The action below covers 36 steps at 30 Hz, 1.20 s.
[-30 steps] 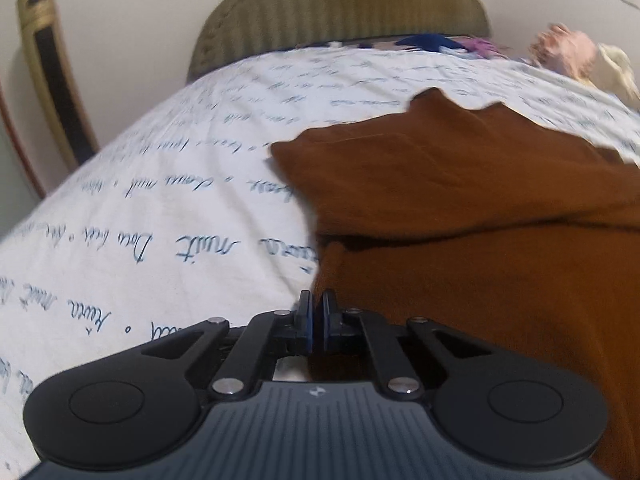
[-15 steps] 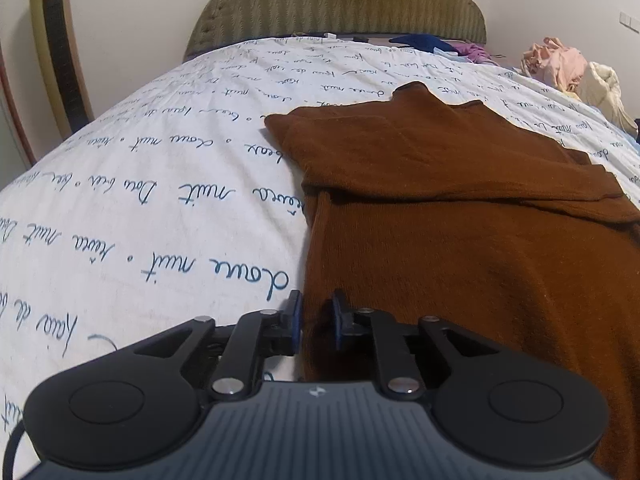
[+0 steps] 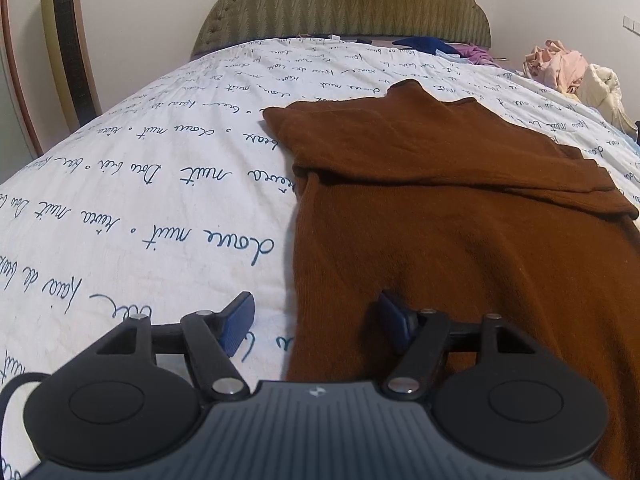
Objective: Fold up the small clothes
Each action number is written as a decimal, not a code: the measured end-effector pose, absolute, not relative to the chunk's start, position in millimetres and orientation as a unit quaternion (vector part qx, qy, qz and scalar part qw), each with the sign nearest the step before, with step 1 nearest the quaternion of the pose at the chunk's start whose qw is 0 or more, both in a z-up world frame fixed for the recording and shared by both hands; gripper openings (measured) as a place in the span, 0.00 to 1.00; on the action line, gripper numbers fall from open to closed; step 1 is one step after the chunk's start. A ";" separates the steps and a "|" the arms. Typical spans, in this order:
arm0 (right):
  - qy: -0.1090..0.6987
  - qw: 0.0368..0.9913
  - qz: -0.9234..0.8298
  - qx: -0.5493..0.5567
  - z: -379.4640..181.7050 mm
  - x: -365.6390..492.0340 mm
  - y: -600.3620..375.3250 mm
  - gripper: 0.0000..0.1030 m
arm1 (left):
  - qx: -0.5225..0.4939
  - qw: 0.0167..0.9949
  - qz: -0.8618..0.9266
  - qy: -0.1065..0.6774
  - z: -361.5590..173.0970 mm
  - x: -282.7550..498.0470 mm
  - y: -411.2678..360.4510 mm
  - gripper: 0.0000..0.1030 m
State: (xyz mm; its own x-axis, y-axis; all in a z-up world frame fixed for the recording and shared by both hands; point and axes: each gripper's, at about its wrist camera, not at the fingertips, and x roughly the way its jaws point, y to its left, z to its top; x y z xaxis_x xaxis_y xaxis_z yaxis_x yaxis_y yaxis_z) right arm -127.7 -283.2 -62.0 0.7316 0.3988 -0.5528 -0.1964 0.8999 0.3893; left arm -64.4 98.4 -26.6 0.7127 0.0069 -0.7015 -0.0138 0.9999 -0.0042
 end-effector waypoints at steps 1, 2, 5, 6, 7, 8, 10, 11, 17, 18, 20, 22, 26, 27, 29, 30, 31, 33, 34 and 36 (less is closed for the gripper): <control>0.327 0.919 0.161 0.153 -62.6 -128.9 -281.6 0.67 | -0.006 0.925 0.006 0.379 -27.1 -65.9 98.0 0.66; 0.325 0.919 0.161 0.153 -62.8 -130.0 -280.3 0.69 | -0.006 0.926 0.007 0.378 -27.4 -67.6 97.3 0.66; 0.324 0.922 0.158 0.144 -62.6 -131.6 -275.0 0.73 | -0.008 0.926 0.010 0.377 -27.6 -71.7 96.8 0.66; 0.324 0.923 0.157 0.136 -62.1 -132.6 -272.3 0.74 | -0.009 0.926 0.011 0.377 -27.6 -73.2 96.6 0.66; 0.324 0.924 0.157 0.129 -61.5 -133.6 -269.9 0.77 | -0.008 0.926 0.012 0.377 -27.5 -74.6 96.1 0.67; 0.324 0.925 0.158 0.124 -61.1 -134.7 -268.1 0.80 | -0.007 0.926 0.012 0.377 -27.3 -75.9 95.8 0.67; 0.323 0.925 0.159 0.118 -60.9 -136.9 -265.5 0.83 | -0.004 0.926 0.012 0.377 -26.5 -79.1 94.7 0.67; 0.323 0.926 0.157 0.115 -60.7 -138.0 -264.4 0.83 | -0.003 0.926 0.011 0.378 -26.1 -80.7 94.4 0.67; 0.320 0.927 0.154 0.118 -59.1 -145.3 -263.9 0.83 | -0.001 0.927 0.010 0.376 -25.5 -93.0 94.2 0.67; 0.320 0.927 0.154 0.117 -58.5 -146.7 -263.7 0.83 | -0.001 0.927 0.010 0.376 -25.5 -94.5 94.1 0.67; 0.321 0.928 0.153 0.114 -57.5 -148.9 -263.1 0.83 | 0.000 0.927 0.011 0.376 -25.5 -97.0 94.0 0.67; 0.321 0.928 0.153 0.112 -56.4 -151.7 -262.1 0.83 | 0.001 0.927 0.011 0.375 -25.1 -101.6 93.7 0.68; 0.322 0.928 0.155 0.106 -54.6 -158.3 -260.1 0.83 | 0.006 0.926 0.008 0.376 -24.7 -112.0 92.8 0.72; 0.322 0.928 0.156 0.103 -54.1 -160.6 -259.9 0.83 | 0.005 0.926 0.007 0.377 -25.1 -114.8 92.8 0.74; 0.322 0.928 0.158 0.099 -53.0 -164.9 -259.7 0.83 | 0.007 0.927 0.007 0.376 -25.8 -121.0 91.7 0.75; 0.322 0.928 0.159 0.097 -52.4 -167.2 -259.6 0.83 | 0.010 0.927 0.006 0.375 -25.9 -123.6 91.1 0.75; 0.321 0.928 0.159 0.096 -51.9 -169.5 -259.6 0.83 | 0.012 0.927 0.007 0.375 -26.0 -125.9 90.8 0.75; 0.322 0.929 0.159 0.094 -51.3 -173.0 -260.9 0.83 | 0.012 0.926 0.007 0.376 -25.4 -129.6 90.9 0.75; 0.322 0.928 0.160 0.095 -51.2 -174.8 -261.7 0.83 | 0.011 0.926 0.006 0.377 -24.9 -131.7 91.2 0.75; 0.323 0.928 0.160 0.097 -51.0 -177.3 -263.4 0.83 | 0.009 0.925 0.006 0.379 -24.3 -135.0 91.8 0.75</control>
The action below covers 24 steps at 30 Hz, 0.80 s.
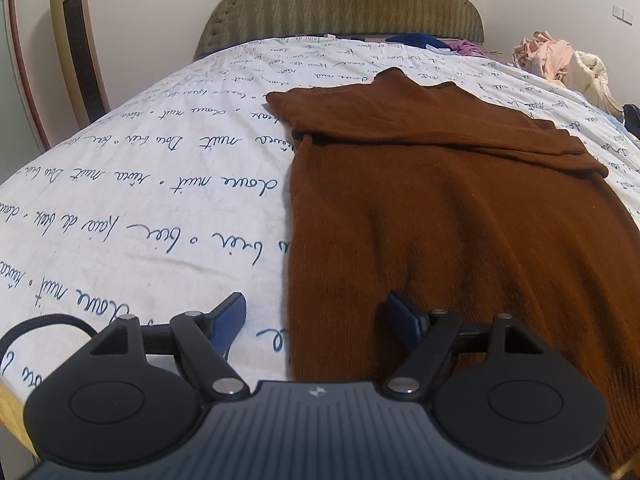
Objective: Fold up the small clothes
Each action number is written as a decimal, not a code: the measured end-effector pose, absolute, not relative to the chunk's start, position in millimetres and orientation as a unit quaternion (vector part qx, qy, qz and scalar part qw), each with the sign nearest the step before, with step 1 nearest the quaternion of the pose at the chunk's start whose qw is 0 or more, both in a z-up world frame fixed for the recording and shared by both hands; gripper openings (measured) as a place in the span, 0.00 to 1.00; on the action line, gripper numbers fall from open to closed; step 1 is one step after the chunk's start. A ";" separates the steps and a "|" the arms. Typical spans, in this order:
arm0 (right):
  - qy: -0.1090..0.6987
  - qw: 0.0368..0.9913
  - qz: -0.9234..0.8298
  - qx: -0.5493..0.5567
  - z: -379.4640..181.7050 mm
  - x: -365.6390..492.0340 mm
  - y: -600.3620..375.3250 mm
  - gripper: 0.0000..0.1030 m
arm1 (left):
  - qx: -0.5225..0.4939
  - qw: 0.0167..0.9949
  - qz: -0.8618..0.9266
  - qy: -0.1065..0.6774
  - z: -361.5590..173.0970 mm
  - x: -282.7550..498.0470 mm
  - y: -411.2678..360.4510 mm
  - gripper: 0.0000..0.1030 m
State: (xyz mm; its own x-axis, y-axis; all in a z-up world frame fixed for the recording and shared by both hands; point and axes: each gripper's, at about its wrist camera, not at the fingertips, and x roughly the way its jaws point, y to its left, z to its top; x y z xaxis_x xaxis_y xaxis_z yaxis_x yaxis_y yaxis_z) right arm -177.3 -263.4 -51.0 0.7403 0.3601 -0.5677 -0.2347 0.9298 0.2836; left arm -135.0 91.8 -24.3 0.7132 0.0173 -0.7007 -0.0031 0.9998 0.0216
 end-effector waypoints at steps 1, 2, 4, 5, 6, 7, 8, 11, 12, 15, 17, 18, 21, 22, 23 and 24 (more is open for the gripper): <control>0.324 0.927 0.160 0.099 -50.8 -178.2 -264.3 0.83 | 0.009 0.925 0.005 0.380 -24.1 -136.8 92.0 0.75; 0.325 0.926 0.161 0.101 -50.5 -179.0 -265.2 0.83 | 0.010 0.925 0.004 0.380 -24.1 -137.9 92.1 0.75; 0.327 0.926 0.161 0.102 -49.9 -181.5 -265.4 0.83 | 0.013 0.924 0.003 0.381 -24.1 -140.9 91.7 0.75; 0.327 0.925 0.162 0.102 -49.2 -182.8 -265.9 0.83 | 0.015 0.924 0.002 0.382 -24.1 -142.8 91.7 0.75; 0.328 0.925 0.163 0.102 -48.9 -183.8 -266.7 0.83 | 0.016 0.924 0.001 0.382 -24.2 -144.4 91.4 0.75; 0.328 0.924 0.164 0.103 -48.7 -185.4 -267.2 0.83 | 0.016 0.924 0.001 0.383 -24.4 -146.0 91.1 0.75; 0.329 0.924 0.166 0.105 -48.7 -186.9 -268.0 0.83 | 0.017 0.923 0.000 0.384 -24.5 -147.2 90.9 0.75; 0.332 0.922 0.169 0.105 -49.2 -190.9 -269.3 0.83 | 0.018 0.923 -0.002 0.385 -25.1 -151.4 90.8 0.75; 0.333 0.922 0.169 0.105 -49.6 -192.3 -269.6 0.83 | 0.018 0.922 -0.002 0.386 -25.3 -152.8 91.0 0.75; 0.337 0.920 0.170 0.106 -50.8 -196.3 -271.4 0.83 | 0.017 0.921 -0.005 0.388 -25.7 -156.1 92.0 0.75; 0.340 0.919 0.170 0.108 -51.7 -198.1 -271.9 0.83 | 0.017 0.921 -0.006 0.389 -26.2 -158.0 92.0 0.75; 0.341 0.918 0.169 0.108 -52.0 -199.3 -271.8 0.83 | 0.017 0.921 -0.006 0.390 -26.5 -158.7 92.2 0.75; 0.344 0.917 0.169 0.110 -53.8 -201.6 -270.3 0.83 | 0.016 0.920 -0.006 0.390 -27.0 -159.8 92.3 0.77; 0.345 0.917 0.168 0.111 -54.8 -202.2 -269.6 0.83 | 0.015 0.920 -0.005 0.391 -27.4 -160.3 92.3 0.78; 0.346 0.917 0.166 0.112 -56.0 -202.2 -268.2 0.84 | 0.014 0.921 -0.004 0.390 -28.3 -161.2 92.3 0.78; 0.346 0.918 0.161 0.113 -57.5 -202.8 -266.1 0.85 | 0.013 0.921 -0.002 0.390 -28.9 -161.7 92.1 0.79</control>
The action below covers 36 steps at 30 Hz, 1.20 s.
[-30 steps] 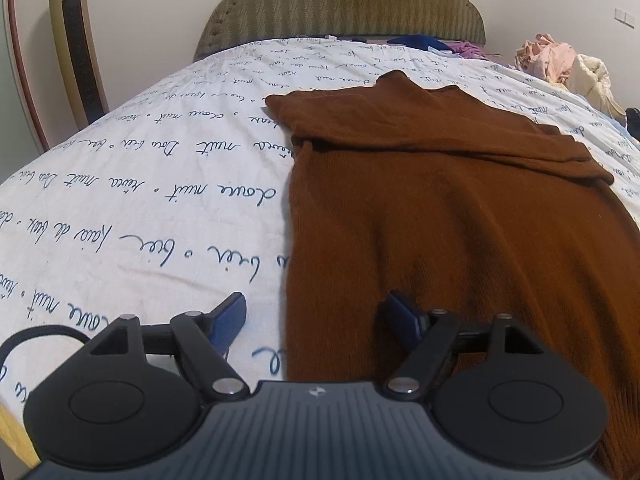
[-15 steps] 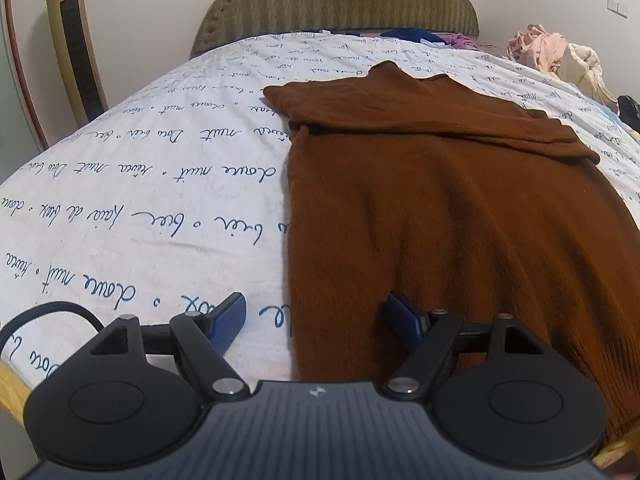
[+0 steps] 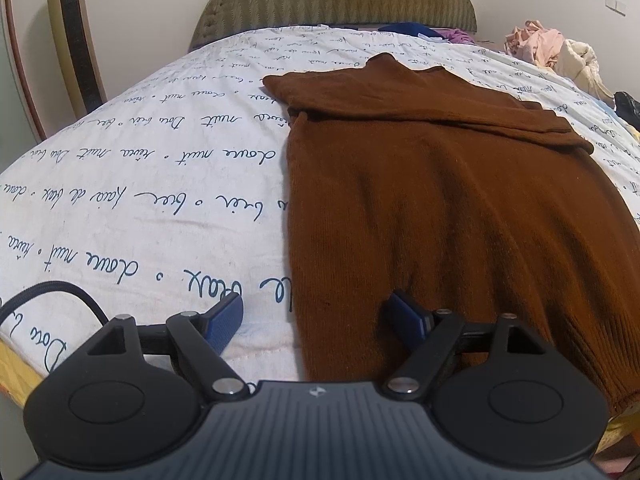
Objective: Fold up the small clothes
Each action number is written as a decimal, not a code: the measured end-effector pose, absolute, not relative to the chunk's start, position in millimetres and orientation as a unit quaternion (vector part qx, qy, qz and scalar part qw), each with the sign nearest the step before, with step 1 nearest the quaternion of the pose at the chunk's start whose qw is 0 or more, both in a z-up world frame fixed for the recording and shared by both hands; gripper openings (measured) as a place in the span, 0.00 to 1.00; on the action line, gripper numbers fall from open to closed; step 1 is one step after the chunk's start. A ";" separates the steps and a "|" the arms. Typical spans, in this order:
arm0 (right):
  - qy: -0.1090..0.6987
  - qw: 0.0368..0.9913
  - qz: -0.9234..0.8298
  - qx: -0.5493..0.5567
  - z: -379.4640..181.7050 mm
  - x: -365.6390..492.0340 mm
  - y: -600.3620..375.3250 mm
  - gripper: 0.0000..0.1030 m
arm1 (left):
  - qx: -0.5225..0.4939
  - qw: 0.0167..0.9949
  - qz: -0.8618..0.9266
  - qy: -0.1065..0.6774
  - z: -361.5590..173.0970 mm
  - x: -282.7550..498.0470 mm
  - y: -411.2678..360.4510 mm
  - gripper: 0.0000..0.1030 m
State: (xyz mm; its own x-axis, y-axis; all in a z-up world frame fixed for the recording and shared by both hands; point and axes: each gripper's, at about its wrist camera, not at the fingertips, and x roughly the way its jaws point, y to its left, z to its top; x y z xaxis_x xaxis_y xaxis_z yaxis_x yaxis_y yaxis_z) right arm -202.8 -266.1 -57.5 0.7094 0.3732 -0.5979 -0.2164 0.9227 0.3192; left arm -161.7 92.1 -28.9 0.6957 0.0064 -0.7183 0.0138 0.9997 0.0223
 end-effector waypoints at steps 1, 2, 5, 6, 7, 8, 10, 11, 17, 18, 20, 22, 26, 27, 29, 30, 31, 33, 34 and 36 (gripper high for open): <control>0.345 0.919 0.155 0.116 -59.2 -203.1 -263.3 0.88 | 0.012 0.921 0.000 0.390 -29.6 -162.3 91.9 0.80; 0.343 0.920 0.148 0.118 -60.9 -203.7 -260.1 0.92 | 0.012 0.921 0.001 0.389 -30.4 -162.6 91.5 0.80; 0.335 0.927 0.121 0.114 -65.1 -207.6 -245.8 1.00 | 0.016 0.922 0.007 0.386 -32.2 -164.6 89.2 0.82; 0.334 0.931 0.110 0.100 -65.8 -208.7 -239.3 1.00 | 0.017 0.923 0.008 0.385 -32.6 -165.1 88.5 0.82; 0.335 0.933 0.101 0.084 -66.2 -209.1 -233.2 1.00 | 0.019 0.923 0.009 0.384 -33.1 -165.9 88.1 0.82; 0.337 0.934 0.094 0.071 -66.5 -209.0 -228.9 1.00 | 0.019 0.923 0.009 0.383 -33.2 -166.4 87.7 0.82; 0.337 0.935 0.088 0.064 -67.6 -208.7 -226.1 1.00 | 0.018 0.924 0.008 0.382 -33.3 -167.9 88.0 0.82; 0.337 0.935 0.089 0.068 -67.9 -208.5 -227.6 1.00 | 0.016 0.924 0.007 0.382 -33.3 -167.7 88.7 0.83; 0.336 0.931 0.103 0.092 -67.4 -208.3 -238.0 1.00 | 0.008 0.924 -0.015 0.382 -31.2 -172.1 95.2 0.83; 0.337 0.931 0.107 0.087 -66.8 -209.1 -237.9 1.00 | 0.001 0.923 -0.025 0.384 -30.2 -173.9 98.3 0.83; 0.336 0.930 0.115 0.098 -65.7 -210.4 -241.6 0.99 | -0.015 0.919 -0.045 0.390 -28.1 -178.3 105.0 0.83; 0.338 0.927 0.122 0.105 -63.1 -211.9 -246.2 0.94 | -0.034 0.915 -0.067 0.396 -26.2 -183.0 113.0 0.83; 0.349 0.917 0.153 0.121 -57.0 -216.0 -258.8 0.82 | -0.067 0.903 -0.118 0.407 -24.2 -190.2 121.9 0.82; 0.352 0.914 0.161 0.124 -55.8 -217.4 -260.4 0.81 | -0.078 0.900 -0.130 0.409 -24.2 -191.1 123.3 0.82; 0.358 0.909 0.175 0.125 -54.6 -220.1 -261.6 0.76 | -0.098 0.893 -0.150 0.412 -24.4 -191.6 123.9 0.82; 0.362 0.907 0.179 0.124 -54.8 -220.8 -260.5 0.74 | -0.104 0.890 -0.157 0.415 -24.5 -191.2 122.3 0.80; 0.364 0.906 0.179 0.119 -55.2 -221.2 -258.3 0.72 | -0.108 0.886 -0.166 0.419 -24.6 -190.7 120.1 0.78; 0.365 0.908 0.176 0.106 -55.5 -222.4 -251.9 0.69 | -0.110 0.881 -0.179 0.424 -24.3 -190.3 114.9 0.77; 0.365 0.908 0.177 0.100 -55.2 -223.3 -248.8 0.66 | -0.110 0.878 -0.185 0.427 -24.3 -190.4 112.7 0.71; 0.367 0.907 0.185 0.092 -54.1 -225.6 -243.4 0.58 | -0.115 0.874 -0.188 0.433 -25.3 -190.5 110.0 0.63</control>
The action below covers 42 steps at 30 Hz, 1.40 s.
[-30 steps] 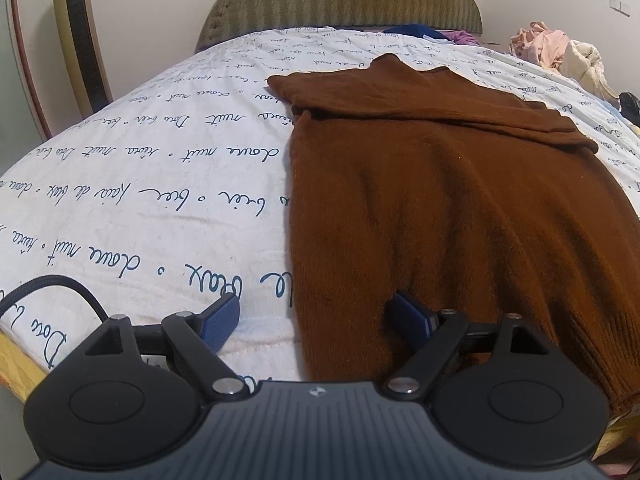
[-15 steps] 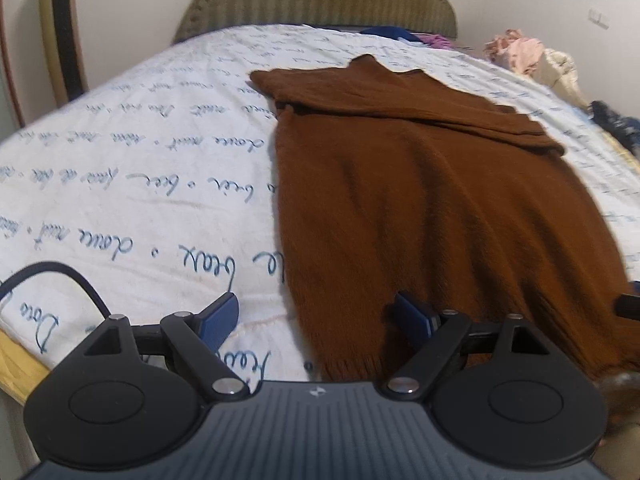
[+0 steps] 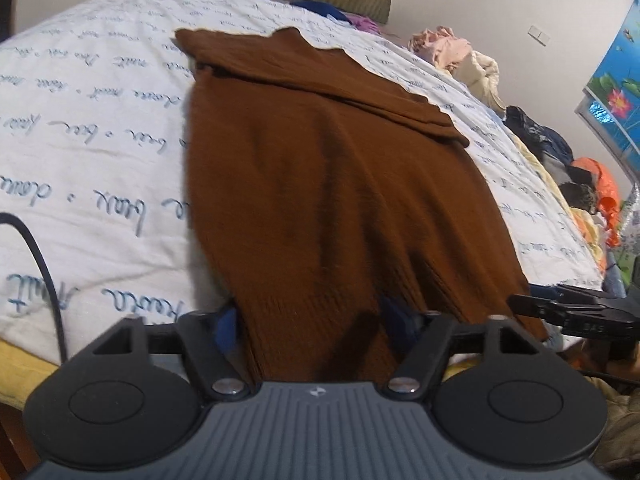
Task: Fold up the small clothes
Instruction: 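Grasp the sweater's ribbed hem with both tools, then lift the hem and fold it toward the collar with both tools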
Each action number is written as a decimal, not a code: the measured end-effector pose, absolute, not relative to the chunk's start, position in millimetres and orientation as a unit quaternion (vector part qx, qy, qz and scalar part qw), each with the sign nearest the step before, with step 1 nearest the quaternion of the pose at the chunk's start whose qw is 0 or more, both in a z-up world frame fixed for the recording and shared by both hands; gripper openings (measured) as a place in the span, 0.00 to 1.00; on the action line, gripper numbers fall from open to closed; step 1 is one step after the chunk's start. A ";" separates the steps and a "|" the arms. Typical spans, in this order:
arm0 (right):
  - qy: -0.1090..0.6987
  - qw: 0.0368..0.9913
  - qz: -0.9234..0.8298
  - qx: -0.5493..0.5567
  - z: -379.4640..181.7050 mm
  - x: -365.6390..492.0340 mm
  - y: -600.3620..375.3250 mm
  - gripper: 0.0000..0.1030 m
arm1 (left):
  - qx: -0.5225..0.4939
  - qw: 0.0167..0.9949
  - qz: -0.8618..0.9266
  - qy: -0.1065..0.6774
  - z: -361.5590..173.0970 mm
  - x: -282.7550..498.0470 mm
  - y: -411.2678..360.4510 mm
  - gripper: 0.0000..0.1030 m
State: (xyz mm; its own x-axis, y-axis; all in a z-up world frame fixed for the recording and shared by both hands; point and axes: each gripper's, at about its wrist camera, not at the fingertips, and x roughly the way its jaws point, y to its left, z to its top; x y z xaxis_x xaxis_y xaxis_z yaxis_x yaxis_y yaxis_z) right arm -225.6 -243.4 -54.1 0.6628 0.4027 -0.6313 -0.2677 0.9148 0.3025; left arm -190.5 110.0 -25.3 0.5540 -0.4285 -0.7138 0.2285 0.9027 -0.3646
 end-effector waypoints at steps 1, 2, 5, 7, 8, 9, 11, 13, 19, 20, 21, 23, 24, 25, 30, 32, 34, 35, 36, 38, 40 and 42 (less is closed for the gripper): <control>0.368 0.905 0.191 0.095 -53.5 -226.8 -242.7 0.50 | -0.117 0.874 -0.182 0.434 -25.7 -190.0 109.8 0.58; 0.369 0.903 0.196 0.099 -53.3 -227.6 -242.3 0.39 | -0.119 0.875 -0.178 0.434 -26.2 -189.7 109.9 0.56; 0.370 0.900 0.203 0.113 -54.5 -226.9 -242.7 0.25 | -0.131 0.874 -0.166 0.437 -28.0 -186.9 113.6 0.40; 0.367 0.899 0.205 0.121 -54.3 -227.0 -243.9 0.19 | -0.142 0.869 -0.162 0.445 -28.8 -184.1 117.0 0.11; 0.362 0.900 0.204 0.131 -53.1 -227.0 -245.7 0.17 | -0.150 0.866 -0.162 0.449 -29.2 -182.8 119.1 0.08; 0.356 0.901 0.204 0.138 -51.1 -227.5 -247.4 0.17 | -0.159 0.865 -0.159 0.448 -29.0 -182.1 120.8 0.07; 0.342 0.907 0.201 0.141 -45.5 -228.6 -248.6 0.16 | -0.153 0.874 -0.147 0.438 -25.0 -183.4 119.3 0.07; 0.326 0.914 0.199 0.138 -37.9 -229.5 -248.5 0.16 | -0.138 0.884 -0.138 0.425 -18.8 -187.5 117.3 0.06; 0.283 0.935 0.184 0.106 -17.0 -221.2 -243.8 0.16 | -0.112 0.913 -0.127 0.372 11.2 -188.0 107.1 0.06; 0.278 0.937 0.183 0.107 -14.3 -218.8 -243.9 0.16 | -0.108 0.918 -0.122 0.363 16.2 -187.1 105.2 0.06; 0.272 0.939 0.181 0.107 -11.5 -216.6 -243.8 0.16 | -0.103 0.922 -0.117 0.354 21.2 -185.0 102.5 0.06; 0.261 0.943 0.178 0.104 -6.7 -211.4 -244.3 0.16 | -0.098 0.929 -0.109 0.341 29.4 -180.4 98.5 0.06; 0.256 0.945 0.175 0.106 -4.6 -208.1 -245.8 0.16 | -0.097 0.931 -0.108 0.336 32.6 -177.5 96.8 0.06; 0.251 0.946 0.172 0.109 -2.8 -204.4 -246.9 0.16 | -0.097 0.932 -0.107 0.332 35.6 -173.8 95.2 0.06; 0.229 0.954 0.153 0.122 6.0 -185.5 -255.6 0.15 | -0.100 0.939 -0.096 0.315 44.9 -157.3 92.4 0.06; 0.222 0.956 0.142 0.126 8.1 -179.0 -257.7 0.15 | -0.108 0.939 -0.086 0.314 45.7 -152.5 93.8 0.06; 0.218 0.957 0.136 0.133 9.5 -175.7 -259.5 0.16 | -0.113 0.939 -0.078 0.314 47.4 -146.8 93.8 0.06; 0.216 0.957 0.136 0.135 10.0 -175.1 -260.0 0.15 | -0.116 0.940 -0.076 0.313 48.1 -144.8 94.1 0.06; 0.215 0.958 0.135 0.133 10.3 -174.6 -260.2 0.15 | -0.118 0.940 -0.074 0.312 48.4 -143.3 94.0 0.06; 0.212 0.960 0.131 0.129 11.4 -174.2 -260.2 0.16 | -0.115 0.941 -0.069 0.310 49.1 -140.5 92.8 0.06; 0.210 0.961 0.127 0.126 12.3 -172.4 -260.7 0.16 | -0.110 0.943 -0.063 0.308 50.1 -138.0 90.7 0.06; 0.208 0.962 0.127 0.126 13.9 -171.2 -261.0 0.16 | -0.104 0.945 -0.061 0.305 51.8 -137.8 88.4 0.06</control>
State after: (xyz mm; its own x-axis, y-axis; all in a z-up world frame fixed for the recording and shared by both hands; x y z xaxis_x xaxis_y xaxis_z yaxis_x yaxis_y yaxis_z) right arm -171.2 -261.0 13.9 0.8813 0.2964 -0.3680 -0.1915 0.9360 0.2953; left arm -137.8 88.4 51.8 0.8070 -0.1792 -0.5627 0.0528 0.9709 -0.2335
